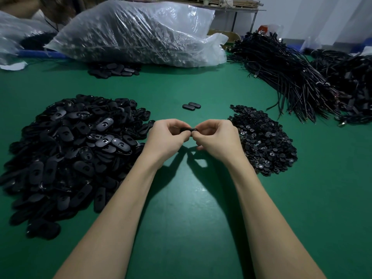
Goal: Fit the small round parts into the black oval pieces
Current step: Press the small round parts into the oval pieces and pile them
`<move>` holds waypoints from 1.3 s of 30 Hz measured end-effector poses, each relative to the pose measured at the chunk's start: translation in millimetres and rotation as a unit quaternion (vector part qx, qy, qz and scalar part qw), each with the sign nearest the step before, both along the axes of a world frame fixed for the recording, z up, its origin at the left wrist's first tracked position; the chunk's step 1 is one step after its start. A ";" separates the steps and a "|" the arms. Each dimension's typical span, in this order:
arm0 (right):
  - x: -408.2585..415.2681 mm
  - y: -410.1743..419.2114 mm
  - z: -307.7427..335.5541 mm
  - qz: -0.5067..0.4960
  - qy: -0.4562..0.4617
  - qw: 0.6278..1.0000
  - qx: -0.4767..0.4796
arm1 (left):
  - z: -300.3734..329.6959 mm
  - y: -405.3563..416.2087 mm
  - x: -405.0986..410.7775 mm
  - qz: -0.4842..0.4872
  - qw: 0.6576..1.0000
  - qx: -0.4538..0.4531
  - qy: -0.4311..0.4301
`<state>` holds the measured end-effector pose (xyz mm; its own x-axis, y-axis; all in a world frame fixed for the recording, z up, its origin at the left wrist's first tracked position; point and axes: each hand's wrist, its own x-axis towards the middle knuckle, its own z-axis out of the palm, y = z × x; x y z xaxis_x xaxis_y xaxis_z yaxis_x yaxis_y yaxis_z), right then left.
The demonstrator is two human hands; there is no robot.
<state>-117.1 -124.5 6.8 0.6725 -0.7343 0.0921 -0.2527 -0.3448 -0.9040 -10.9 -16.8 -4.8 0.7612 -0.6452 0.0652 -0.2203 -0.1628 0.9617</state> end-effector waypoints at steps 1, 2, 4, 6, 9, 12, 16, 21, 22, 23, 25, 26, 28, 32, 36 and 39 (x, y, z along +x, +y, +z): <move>-0.3 -1.5 -0.1 0.009 -0.002 1.000 0.010 | 0.1 -0.1 -0.4 0.004 1.000 0.000 0.004; -1.0 -3.6 -0.4 0.016 -0.003 1.000 0.016 | 0.1 -0.2 -0.4 0.011 1.000 0.007 -0.001; -1.2 -9.2 -1.4 0.003 0.003 1.000 0.006 | -1.0 0.1 1.6 0.028 0.999 0.028 -0.030; 1.8 -19.2 -1.5 -0.035 0.011 0.999 -0.018 | -1.0 0.6 2.8 0.042 0.997 0.031 -0.055; 23.2 -34.6 3.8 -0.079 0.037 0.995 -0.055 | -0.4 -0.8 2.1 0.045 0.998 0.018 -0.045; 56.5 -44.4 12.6 -0.089 0.081 0.989 -0.083 | 0.8 -2.9 -1.0 0.020 0.998 0.032 -0.047; 83.0 -51.7 17.8 -0.067 0.130 0.983 -0.109 | 0.9 -2.8 -1.0 0.017 0.997 0.040 -0.059; 91.2 -47.7 30.0 0.018 0.141 0.981 -0.131 | 0.6 -2.8 -1.4 0.015 0.993 0.069 -0.091; 93.1 -45.7 34.5 0.055 0.155 0.978 -0.128 | 0.5 -3.3 -2.6 0.010 0.992 0.074 -0.098; 95.7 -43.1 39.3 0.091 0.176 0.972 -0.129 | 0.1 -4.2 -3.7 0.004 0.991 0.081 -0.102; 103.1 -35.6 47.9 0.150 0.221 0.952 -0.150 | -0.7 -5.5 -5.6 -0.015 0.989 0.100 -0.106; 108.3 -31.1 50.7 0.175 0.240 0.940 -0.165 | -1.3 -5.9 -6.3 -0.023 0.988 0.107 -0.111; 120.0 -19.8 52.1 0.225 0.277 0.912 -0.202 | -2.2 -6.3 -6.3 -0.031 0.986 0.109 -0.121; 136.0 1.2 46.2 0.277 0.337 0.851 -0.293 | 0.8 -7.1 -5.8 -0.062 0.972 0.151 -0.172; 138.0 9.4 45.6 0.256 0.326 0.854 -0.314 | 4.1 -8.0 -4.6 -0.081 0.959 0.184 -0.197; 134.4 9.7 49.1 0.245 0.305 0.868 -0.306 | 3.3 -7.0 -5.0 -0.076 0.965 0.173 -0.183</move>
